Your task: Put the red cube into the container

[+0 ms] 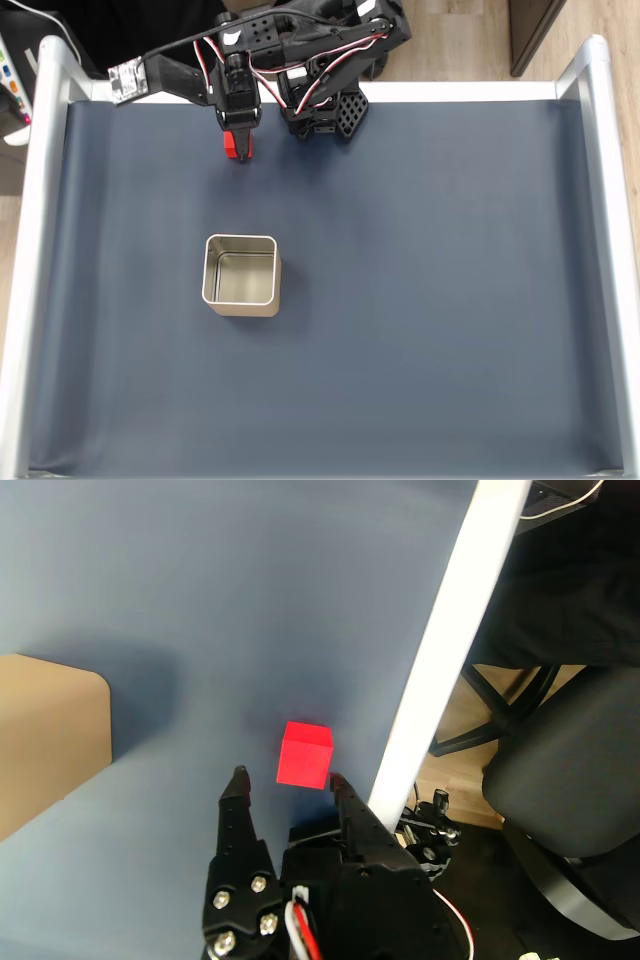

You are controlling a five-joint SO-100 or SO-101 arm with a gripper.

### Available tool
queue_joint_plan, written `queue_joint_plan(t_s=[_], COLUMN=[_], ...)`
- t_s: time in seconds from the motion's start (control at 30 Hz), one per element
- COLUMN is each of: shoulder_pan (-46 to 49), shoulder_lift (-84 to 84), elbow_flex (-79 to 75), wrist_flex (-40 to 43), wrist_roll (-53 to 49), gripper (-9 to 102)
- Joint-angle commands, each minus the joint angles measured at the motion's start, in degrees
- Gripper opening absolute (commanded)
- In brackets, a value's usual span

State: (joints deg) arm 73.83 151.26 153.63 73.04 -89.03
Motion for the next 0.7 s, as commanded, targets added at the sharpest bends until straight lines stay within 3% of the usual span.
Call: queue_joint_plan(t_s=[0.0, 0.33, 0.67], shoulder_pan=[1.2, 3.6, 4.1], shoulder_lift=[-0.4, -1.1, -1.2], elbow_flex=[0.4, 5.0, 5.5], wrist_flex=[-2.5, -9.4, -10.5], wrist_roll=[-1.6, -4.5, -5.6], gripper=[28, 29, 28])
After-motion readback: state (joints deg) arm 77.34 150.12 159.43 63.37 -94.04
